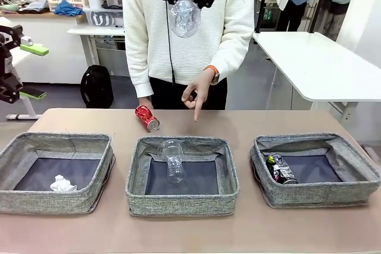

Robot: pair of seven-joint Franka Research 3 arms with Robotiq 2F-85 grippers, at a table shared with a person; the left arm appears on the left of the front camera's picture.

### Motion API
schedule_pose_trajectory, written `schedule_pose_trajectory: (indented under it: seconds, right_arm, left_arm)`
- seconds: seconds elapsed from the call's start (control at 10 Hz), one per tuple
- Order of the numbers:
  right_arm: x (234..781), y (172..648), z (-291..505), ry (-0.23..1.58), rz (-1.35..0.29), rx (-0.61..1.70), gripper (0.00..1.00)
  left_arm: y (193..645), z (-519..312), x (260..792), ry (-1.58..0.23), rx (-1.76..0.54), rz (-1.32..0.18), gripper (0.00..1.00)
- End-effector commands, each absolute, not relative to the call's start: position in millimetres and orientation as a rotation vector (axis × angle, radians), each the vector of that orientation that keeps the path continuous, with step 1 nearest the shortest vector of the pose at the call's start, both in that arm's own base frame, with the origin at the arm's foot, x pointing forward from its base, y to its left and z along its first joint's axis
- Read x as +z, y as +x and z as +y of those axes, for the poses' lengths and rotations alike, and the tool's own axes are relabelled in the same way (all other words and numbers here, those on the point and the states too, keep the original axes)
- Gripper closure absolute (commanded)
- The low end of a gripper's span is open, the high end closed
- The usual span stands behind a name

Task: Sort the waste into the appropriate baskets.
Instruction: Place the picked waste into the Fabric basket indicated by the person.

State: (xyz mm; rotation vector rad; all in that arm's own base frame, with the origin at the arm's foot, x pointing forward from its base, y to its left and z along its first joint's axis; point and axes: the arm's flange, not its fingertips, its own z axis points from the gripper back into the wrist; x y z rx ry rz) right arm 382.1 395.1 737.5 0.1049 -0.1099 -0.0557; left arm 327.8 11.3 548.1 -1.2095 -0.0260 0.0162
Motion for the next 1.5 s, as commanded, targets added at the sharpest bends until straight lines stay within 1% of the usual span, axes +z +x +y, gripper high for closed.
schedule_pose_trajectory:
  seconds: [0.0,0.1,0.2,0.3,0.5,0.6,0.7,0.9,1.0,1.1,1.2,1.4]
  right_arm:
    - [737.5,382.1,395.1,0.105,-0.110,-0.056,0.78]
    - [738.0,381.7,397.5,-0.006,-0.098,-0.054,0.78]
    - [716.0,386.4,399.9,-0.020,-0.072,-0.023,0.78]
    - [682.6,389.5,394.1,-0.050,-0.048,-0.062,0.78]
    - [615.8,381.6,386.0,0.016,0.019,0.030,0.78]
    - [588.2,379.0,385.3,0.061,0.004,0.064,0.78]
    - [559.9,376.0,384.9,0.099,-0.068,0.119,0.78]
    - [498.5,376.5,385.9,0.153,0.045,0.179,0.78]
    - [475.5,381.5,386.0,0.159,0.028,0.154,0.78]
    - [457.8,391.1,380.8,0.127,-0.022,0.101,0.78]
    - [446.6,397.4,378.3,0.151,-0.027,0.093,0.78]
    - [447.3,397.3,377.6,0.151,-0.023,0.098,0.78]
  left_arm:
    - [325.3,13.9,547.7,-1.202,-0.004,-0.029,0.00]
    - [325.3,13.9,547.7,-1.202,-0.004,-0.029,0.00]
    - [325.3,13.9,547.7,-1.202,-0.004,-0.029,0.00]
    - [325.3,13.9,547.7,-1.202,-0.004,-0.029,0.00]
    - [325.3,13.9,547.7,-1.202,-0.004,-0.029,0.00]
    - [325.3,13.9,547.7,-1.202,-0.004,-0.029,0.00]
    - [325.3,13.9,547.7,-1.202,-0.004,-0.029,0.00]
    - [325.3,13.9,547.7,-1.202,-0.004,-0.029,0.00]
    - [325.3,13.9,547.7,-1.202,-0.004,-0.029,0.00]
    - [325.3,13.9,547.7,-1.202,-0.004,-0.029,0.00]
    - [325.3,13.9,547.7,-1.202,-0.004,-0.029,0.00]
    - [325.3,13.9,547.7,-1.202,-0.004,-0.029,0.00]
